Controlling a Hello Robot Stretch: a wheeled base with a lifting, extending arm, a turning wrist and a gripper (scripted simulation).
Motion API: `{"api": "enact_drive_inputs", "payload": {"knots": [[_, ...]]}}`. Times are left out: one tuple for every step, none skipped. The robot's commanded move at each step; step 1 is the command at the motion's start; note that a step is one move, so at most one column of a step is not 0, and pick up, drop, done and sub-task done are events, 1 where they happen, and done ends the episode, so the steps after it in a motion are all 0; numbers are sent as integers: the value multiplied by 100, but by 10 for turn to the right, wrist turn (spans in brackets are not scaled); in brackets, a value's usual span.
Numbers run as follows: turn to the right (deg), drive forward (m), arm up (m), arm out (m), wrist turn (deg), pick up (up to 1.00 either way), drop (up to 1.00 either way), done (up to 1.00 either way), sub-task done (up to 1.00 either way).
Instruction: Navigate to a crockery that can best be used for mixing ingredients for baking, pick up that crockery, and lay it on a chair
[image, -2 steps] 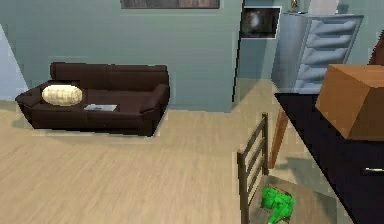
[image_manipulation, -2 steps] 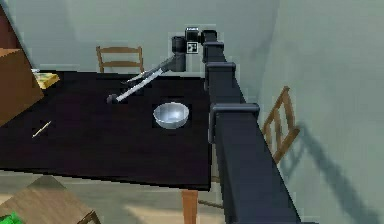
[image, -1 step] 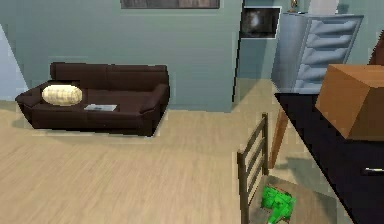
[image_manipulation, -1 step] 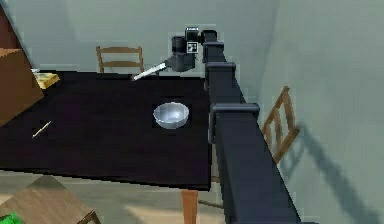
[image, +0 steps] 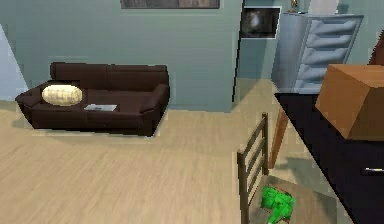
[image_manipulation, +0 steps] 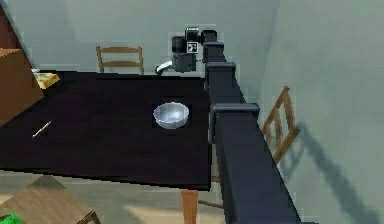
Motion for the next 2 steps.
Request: {"api": "enact_drive_inputs", "payload": {"knots": [[0, 0, -24, 0, 0, 0, 0, 0, 0], [0, 0, 0, 0, 0, 100, 0, 0, 0]]}}
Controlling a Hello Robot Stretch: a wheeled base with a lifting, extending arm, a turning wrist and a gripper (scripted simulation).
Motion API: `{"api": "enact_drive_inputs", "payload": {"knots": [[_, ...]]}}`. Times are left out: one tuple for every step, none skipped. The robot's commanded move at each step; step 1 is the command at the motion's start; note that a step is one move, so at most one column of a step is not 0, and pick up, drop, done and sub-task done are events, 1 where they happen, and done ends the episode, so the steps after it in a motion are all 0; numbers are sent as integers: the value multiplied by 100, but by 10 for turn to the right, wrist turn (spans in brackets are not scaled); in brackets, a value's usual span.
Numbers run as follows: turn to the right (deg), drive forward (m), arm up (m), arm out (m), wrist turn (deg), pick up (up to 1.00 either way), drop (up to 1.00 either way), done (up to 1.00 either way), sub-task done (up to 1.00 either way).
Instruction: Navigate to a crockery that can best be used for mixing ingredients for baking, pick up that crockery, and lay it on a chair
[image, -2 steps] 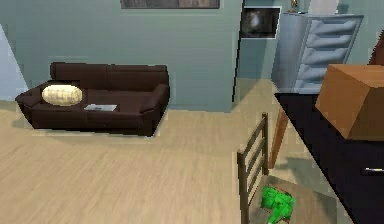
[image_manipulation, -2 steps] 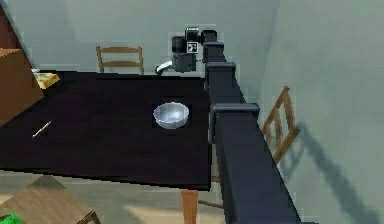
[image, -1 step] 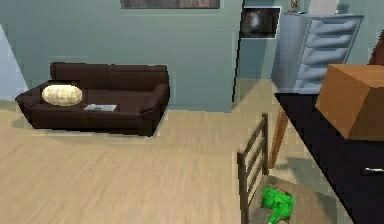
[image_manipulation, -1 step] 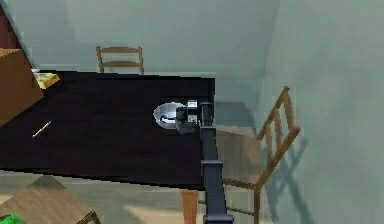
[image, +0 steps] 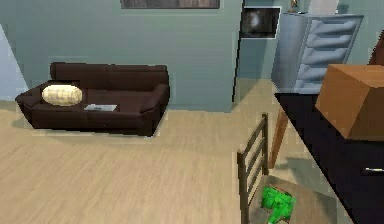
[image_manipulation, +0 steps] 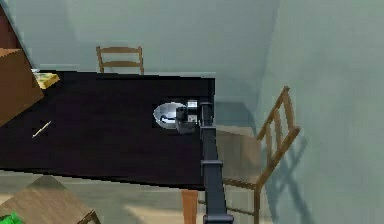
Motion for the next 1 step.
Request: {"api": "enact_drive_inputs", "payload": {"knots": [[0, 0, 10, 0, 0, 0, 0, 0, 0]]}}
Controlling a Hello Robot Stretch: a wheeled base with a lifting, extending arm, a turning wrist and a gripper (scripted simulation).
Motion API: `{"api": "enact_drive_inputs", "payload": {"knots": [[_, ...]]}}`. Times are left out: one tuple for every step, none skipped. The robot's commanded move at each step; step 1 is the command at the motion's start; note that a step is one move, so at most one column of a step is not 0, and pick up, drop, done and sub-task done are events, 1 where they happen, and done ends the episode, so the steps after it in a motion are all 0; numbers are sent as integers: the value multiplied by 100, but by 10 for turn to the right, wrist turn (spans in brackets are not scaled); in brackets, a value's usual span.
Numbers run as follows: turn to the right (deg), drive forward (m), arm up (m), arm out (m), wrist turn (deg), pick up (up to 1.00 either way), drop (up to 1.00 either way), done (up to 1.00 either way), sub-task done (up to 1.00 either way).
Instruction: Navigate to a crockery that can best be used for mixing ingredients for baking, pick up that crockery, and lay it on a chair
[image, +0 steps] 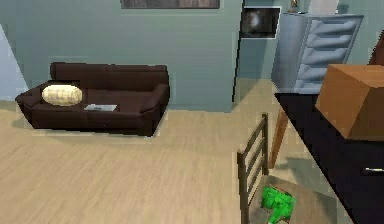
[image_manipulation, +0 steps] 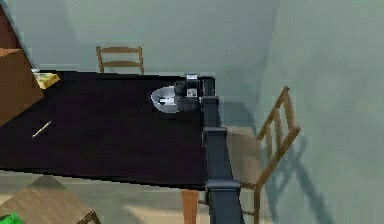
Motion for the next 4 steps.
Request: {"api": "enact_drive_inputs", "payload": {"knots": [[0, 0, 14, 0, 0, 0, 0, 0, 0], [0, 0, 0, 0, -450, 0, 0, 0, 0], [0, 0, 0, 0, -450, 0, 0, 0, 0], [0, 0, 0, 0, -240, 0, 0, 0, 0]]}}
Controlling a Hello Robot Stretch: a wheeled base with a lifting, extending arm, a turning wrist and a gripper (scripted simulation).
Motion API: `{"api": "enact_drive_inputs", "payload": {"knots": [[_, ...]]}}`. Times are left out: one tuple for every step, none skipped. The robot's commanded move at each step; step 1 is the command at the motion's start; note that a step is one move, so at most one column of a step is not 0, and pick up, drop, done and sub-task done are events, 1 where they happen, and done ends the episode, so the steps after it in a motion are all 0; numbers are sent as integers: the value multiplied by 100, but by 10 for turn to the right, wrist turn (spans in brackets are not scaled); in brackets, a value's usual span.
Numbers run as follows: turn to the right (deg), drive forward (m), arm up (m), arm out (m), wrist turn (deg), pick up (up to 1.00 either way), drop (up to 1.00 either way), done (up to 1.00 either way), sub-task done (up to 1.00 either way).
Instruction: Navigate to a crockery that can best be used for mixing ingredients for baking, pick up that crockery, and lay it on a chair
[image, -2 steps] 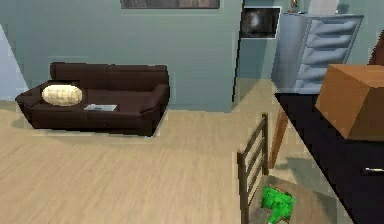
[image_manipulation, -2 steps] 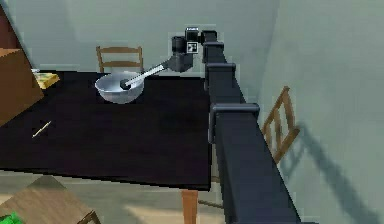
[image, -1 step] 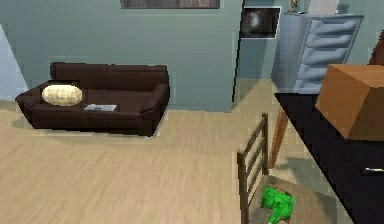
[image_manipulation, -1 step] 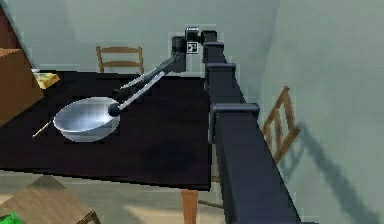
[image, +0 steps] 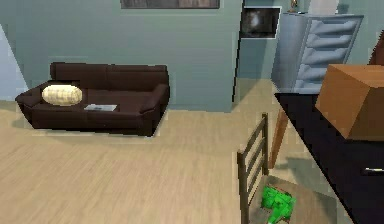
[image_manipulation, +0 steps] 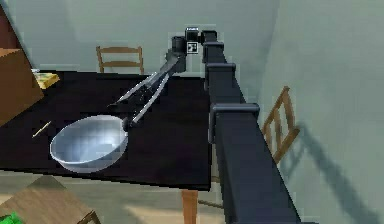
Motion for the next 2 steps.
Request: {"api": "enact_drive_inputs", "payload": {"knots": [[0, 0, 0, -46, 0, 0, 0, 0, 0], [-210, 0, 0, 0, 0, 0, 0, 0, 0]]}}
